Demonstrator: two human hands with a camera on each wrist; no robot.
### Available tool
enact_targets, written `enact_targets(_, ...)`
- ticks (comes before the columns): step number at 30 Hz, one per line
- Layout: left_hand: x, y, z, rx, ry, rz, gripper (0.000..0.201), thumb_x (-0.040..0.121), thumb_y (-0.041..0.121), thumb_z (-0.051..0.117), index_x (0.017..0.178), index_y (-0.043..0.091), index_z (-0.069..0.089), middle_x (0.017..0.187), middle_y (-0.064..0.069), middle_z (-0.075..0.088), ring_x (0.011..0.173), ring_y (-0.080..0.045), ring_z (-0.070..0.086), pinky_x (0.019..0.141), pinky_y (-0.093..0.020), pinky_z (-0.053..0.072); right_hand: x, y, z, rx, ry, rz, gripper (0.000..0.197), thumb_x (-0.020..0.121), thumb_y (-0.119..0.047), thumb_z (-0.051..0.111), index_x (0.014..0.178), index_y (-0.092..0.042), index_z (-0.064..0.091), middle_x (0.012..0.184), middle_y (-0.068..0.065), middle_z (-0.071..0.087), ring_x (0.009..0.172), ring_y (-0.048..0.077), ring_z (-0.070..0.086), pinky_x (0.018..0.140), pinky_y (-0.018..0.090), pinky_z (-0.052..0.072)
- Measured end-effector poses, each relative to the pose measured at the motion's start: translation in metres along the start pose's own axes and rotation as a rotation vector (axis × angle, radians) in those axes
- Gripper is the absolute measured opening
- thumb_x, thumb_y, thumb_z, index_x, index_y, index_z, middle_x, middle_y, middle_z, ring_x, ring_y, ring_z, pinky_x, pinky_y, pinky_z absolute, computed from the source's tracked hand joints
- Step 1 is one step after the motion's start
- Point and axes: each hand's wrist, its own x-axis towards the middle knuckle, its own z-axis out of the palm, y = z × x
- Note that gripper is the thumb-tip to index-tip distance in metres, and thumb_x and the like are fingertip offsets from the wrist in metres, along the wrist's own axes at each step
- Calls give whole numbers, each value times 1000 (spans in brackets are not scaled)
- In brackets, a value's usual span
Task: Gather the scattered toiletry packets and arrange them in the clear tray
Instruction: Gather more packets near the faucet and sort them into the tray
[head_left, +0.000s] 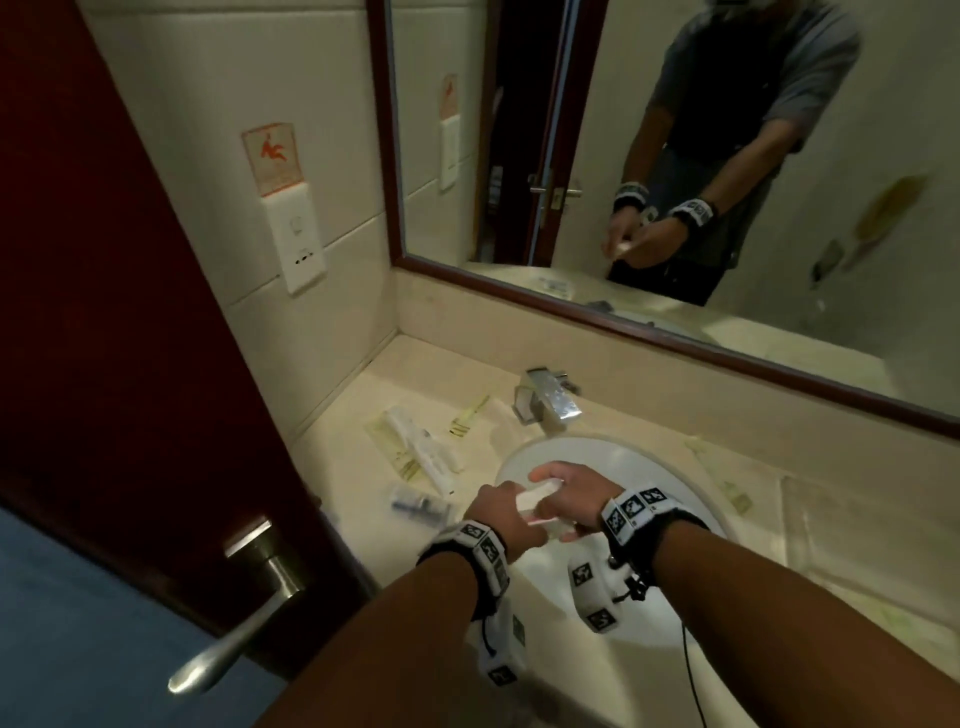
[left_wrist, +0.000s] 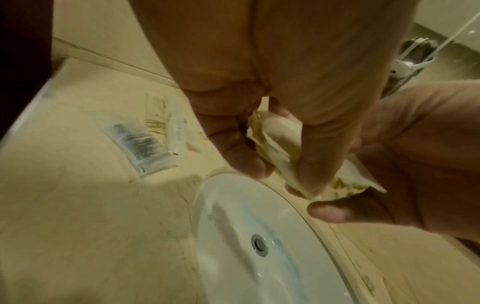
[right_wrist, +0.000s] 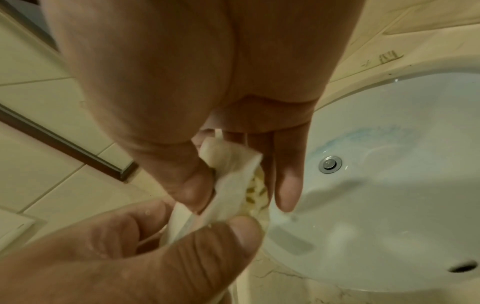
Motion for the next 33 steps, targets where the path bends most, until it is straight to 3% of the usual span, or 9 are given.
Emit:
enact_targets(2,-2,8,3,-11,-12,42,83,57,52,74,131,22,53,120,-8,61,100,-24,66,78,-36,59,-6,7,-5,-1,39,3,59,76,-16,77,128,-33,55,117,-2,58,98,20,63,70,37,63)
enact_targets(4,-4,17,7,14,-49,89,94,62,47,79,144,26,39,132,-9,48,113,-27,60,85,-37,56,-11,15,-12,-1,77,-8,65,79,-15,76,136,-32,50,121,0,56,96,20,64,66,36,62)
enact_targets(7,-6,37,14,80,-79,158,103,65,44,82,150,30,25,139,-8,35,124,-29,51,97,-37,49,-21,27,-30,21,109,-18,73,80,-16,76,144,-31,43,134,5,51,99,23,66,72,42,63)
enact_targets(11,-6,78,20,149,-60,239,87,65,46,80,139,25,40,132,-4,36,110,-26,58,91,-35,51,-38,45,-63,42,160,-28,75,80,-20,77,144,-32,41,131,7,51,103,26,64,73,38,62)
enact_targets(14,-5,112,25,171,-39,264,69,61,53,75,120,23,55,121,-2,43,95,-23,62,79,-31,52,-51,59,-89,139,221,-11,72,75,-25,80,137,-34,46,124,7,57,94,23,66,63,32,59)
enact_targets(18,3,162,49,164,-39,313,67,48,66,60,100,24,65,101,-1,59,79,-17,64,69,-31,56,-71,83,-132,162,277,-19,43,78,-29,76,118,-24,61,107,2,67,85,16,66,55,25,53)
enact_targets(23,7,209,78,191,-73,352,68,58,65,63,107,19,65,102,-3,64,90,-20,64,72,-29,51,-85,119,-174,183,309,1,41,70,-38,75,100,-12,64,100,9,71,92,26,70,70,43,61)
enact_targets(27,16,244,101,169,-138,404,62,55,63,63,100,20,66,97,-3,68,87,-19,67,74,-28,56,-93,150,-200,236,334,10,27,76,-28,74,95,-14,61,95,8,67,81,22,67,60,34,58)
enact_targets(33,25,280,138,217,-136,458,81,49,60,72,121,27,57,111,1,60,93,-14,61,75,-23,50,-100,200,-234,309,376,69,34,75,-29,73,106,-22,62,108,5,68,94,24,69,68,37,63)
